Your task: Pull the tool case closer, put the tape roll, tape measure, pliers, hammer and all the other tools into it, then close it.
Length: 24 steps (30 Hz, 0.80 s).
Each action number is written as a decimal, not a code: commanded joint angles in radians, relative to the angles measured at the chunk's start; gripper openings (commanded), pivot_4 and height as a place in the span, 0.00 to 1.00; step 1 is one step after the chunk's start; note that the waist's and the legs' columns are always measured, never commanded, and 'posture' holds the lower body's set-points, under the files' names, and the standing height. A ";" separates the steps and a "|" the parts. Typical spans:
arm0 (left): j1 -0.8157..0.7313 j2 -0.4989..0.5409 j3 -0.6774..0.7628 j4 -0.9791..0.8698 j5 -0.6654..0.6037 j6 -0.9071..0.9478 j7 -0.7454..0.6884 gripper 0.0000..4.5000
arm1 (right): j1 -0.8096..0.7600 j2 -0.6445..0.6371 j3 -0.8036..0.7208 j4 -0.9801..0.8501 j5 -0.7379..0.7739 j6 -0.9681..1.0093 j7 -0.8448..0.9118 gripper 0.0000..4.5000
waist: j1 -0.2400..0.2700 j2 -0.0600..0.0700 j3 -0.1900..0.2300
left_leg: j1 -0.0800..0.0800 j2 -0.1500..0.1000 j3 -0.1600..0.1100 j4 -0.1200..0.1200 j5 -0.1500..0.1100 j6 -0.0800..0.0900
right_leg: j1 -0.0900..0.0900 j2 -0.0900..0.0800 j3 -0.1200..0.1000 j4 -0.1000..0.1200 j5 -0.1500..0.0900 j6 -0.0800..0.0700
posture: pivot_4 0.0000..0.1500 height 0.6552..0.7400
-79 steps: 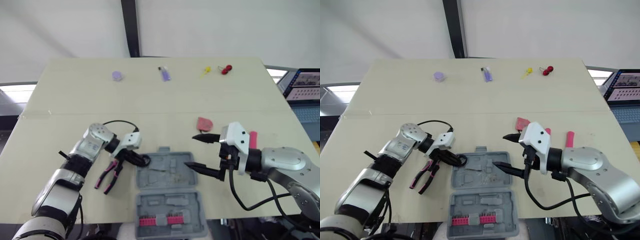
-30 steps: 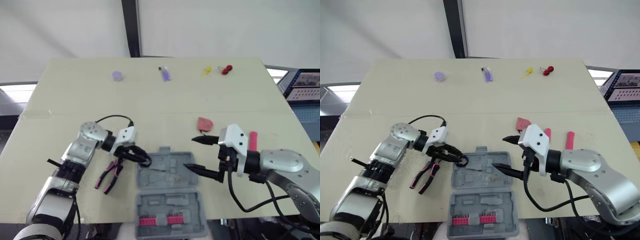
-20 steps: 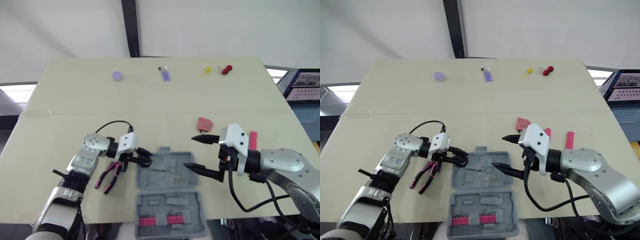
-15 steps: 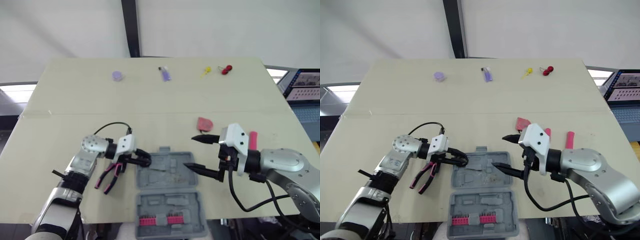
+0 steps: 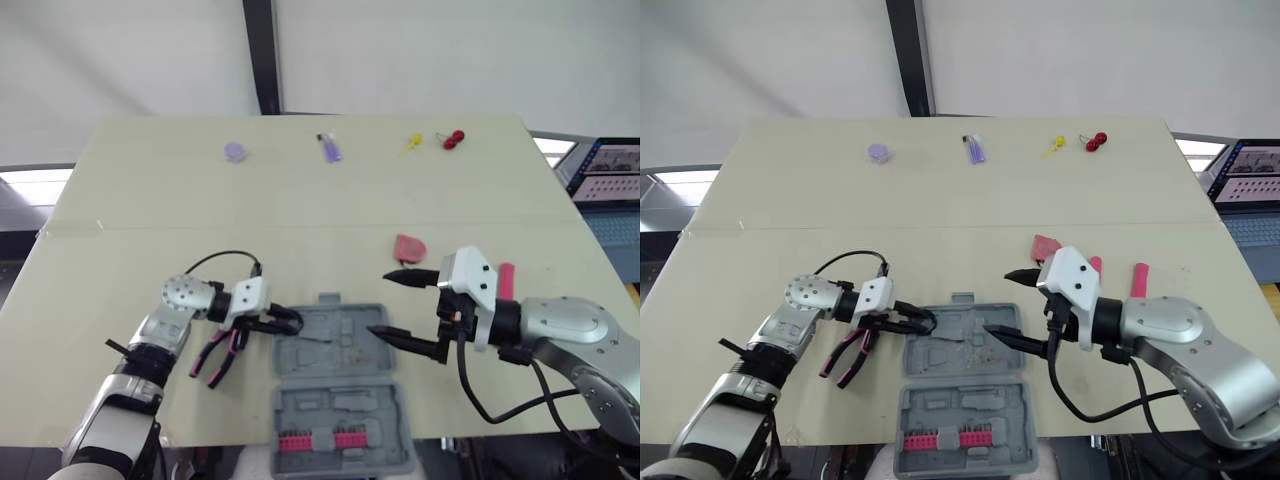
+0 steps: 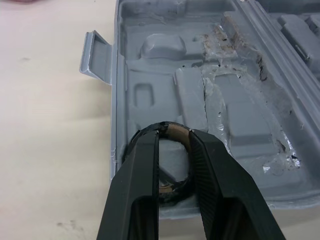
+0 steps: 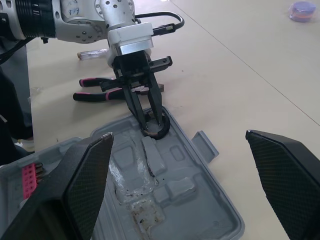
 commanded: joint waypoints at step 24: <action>-0.006 0.003 0.007 -0.071 -0.081 0.135 -0.040 0.23 | 0.004 -0.021 -0.044 -0.009 0.021 -0.015 0.012 1.00 | -0.001 0.000 0.000 | 0.001 0.000 0.000 0.000 0.000 0.000 | 0.001 0.000 0.000 0.000 0.000 0.000 | 1.00 1.00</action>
